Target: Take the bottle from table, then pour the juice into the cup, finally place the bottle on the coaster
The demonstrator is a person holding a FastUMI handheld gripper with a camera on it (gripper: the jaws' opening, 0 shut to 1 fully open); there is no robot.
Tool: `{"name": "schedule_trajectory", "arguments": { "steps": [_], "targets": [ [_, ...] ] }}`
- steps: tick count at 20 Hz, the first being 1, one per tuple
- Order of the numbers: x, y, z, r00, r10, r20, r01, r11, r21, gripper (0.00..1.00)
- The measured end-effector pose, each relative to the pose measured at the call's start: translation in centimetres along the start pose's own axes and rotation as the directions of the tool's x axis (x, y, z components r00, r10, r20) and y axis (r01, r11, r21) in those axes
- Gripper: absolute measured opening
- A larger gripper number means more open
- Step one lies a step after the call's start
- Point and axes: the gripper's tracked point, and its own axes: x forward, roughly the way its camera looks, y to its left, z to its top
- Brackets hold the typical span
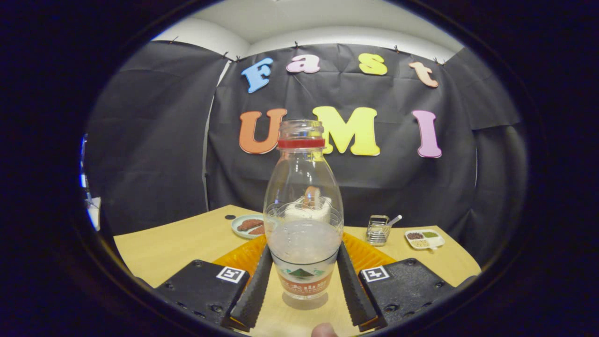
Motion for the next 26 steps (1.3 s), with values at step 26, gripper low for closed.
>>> {"name": "schedule_trajectory", "arguments": {
  "steps": [26],
  "targets": [
    [5.9, -1.2, -9.8, 0.992, 0.003, -0.128, -0.006, 1.000, -0.017, 0.81]
  ]
}}
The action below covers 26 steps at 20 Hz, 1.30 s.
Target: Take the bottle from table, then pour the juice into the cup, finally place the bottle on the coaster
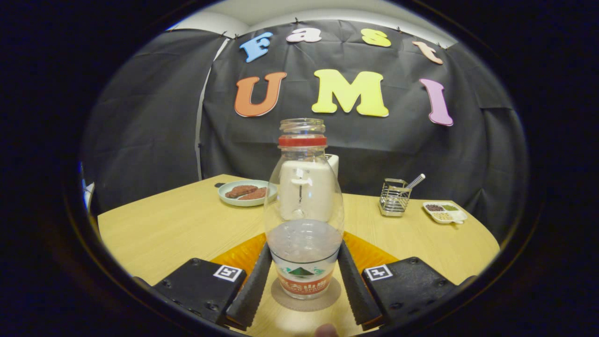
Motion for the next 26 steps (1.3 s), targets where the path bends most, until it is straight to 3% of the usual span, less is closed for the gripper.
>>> {"name": "schedule_trajectory", "arguments": {
  "steps": [3, 9, 20, 26],
  "targets": [
    [-0.1, 0.0, -0.1, 1.000, -0.002, -0.001, 0.002, 1.000, -0.006, 0.83],
    [-0.7, -0.6, 0.1, 0.999, -0.032, 0.007, 0.032, 0.999, -0.007, 1.00],
    [-3.2, -1.0, 4.3, 0.996, -0.052, 0.070, 0.050, 0.998, 0.029, 1.00],
    [-9.6, -0.6, 10.6, 0.985, -0.056, 0.165, 0.050, 0.998, 0.037, 1.00]
  ]
}}
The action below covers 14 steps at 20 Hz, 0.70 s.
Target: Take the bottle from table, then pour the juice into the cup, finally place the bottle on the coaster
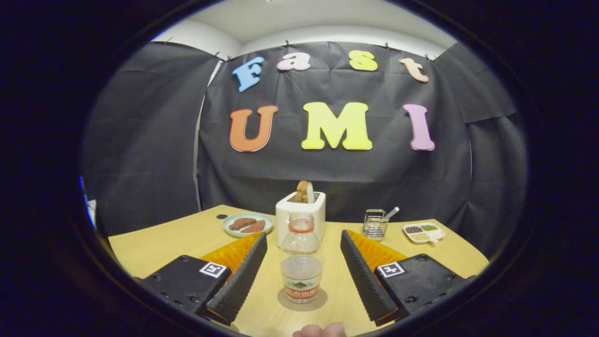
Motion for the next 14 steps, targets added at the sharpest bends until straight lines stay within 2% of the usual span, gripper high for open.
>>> {"name": "schedule_trajectory", "arguments": {
  "steps": [4, 7, 11, 14],
  "targets": [
    [-6.2, -1.9, 6.3, 0.994, -0.060, 0.089, 0.061, 0.998, -0.009, 1.00],
    [-11.2, -4.4, 9.5, 0.981, -0.145, 0.128, 0.147, 0.989, -0.003, 1.00],
    [-17.4, -6.2, 12.4, 0.960, -0.238, 0.150, 0.245, 0.969, -0.030, 1.00],
    [-21.1, -5.6, 13.5, 0.957, -0.247, 0.154, 0.258, 0.964, -0.056, 1.00]
  ]
}}
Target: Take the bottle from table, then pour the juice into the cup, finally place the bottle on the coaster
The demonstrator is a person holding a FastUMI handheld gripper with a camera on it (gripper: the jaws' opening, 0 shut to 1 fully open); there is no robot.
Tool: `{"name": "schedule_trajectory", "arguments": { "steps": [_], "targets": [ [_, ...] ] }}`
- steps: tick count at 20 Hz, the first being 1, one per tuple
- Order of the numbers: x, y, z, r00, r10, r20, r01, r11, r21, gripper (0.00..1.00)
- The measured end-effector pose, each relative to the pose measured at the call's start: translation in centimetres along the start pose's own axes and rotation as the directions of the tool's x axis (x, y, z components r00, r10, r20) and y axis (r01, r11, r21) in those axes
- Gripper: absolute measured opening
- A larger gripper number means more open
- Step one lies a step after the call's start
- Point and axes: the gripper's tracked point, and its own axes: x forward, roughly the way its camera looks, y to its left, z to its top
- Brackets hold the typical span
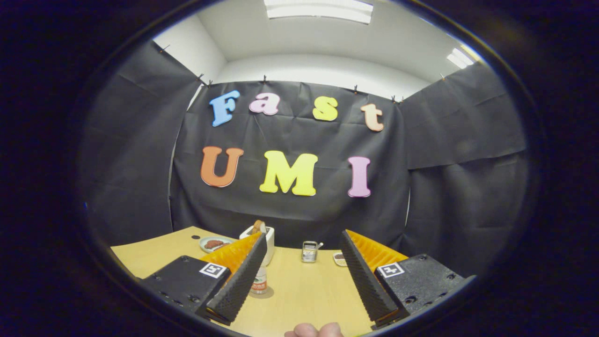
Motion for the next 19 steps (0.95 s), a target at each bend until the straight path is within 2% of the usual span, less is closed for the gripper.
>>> {"name": "schedule_trajectory", "arguments": {
  "steps": [4, 10, 19],
  "targets": [
    [-4.4, 1.3, 1.4, 0.999, 0.039, 0.006, -0.039, 0.999, 0.004, 1.00],
    [-9.1, -0.3, 3.0, 0.998, -0.027, 0.062, 0.026, 1.000, 0.014, 1.00],
    [-9.9, -2.4, 3.1, 0.993, -0.088, 0.076, 0.087, 0.996, 0.016, 1.00]
  ]
}}
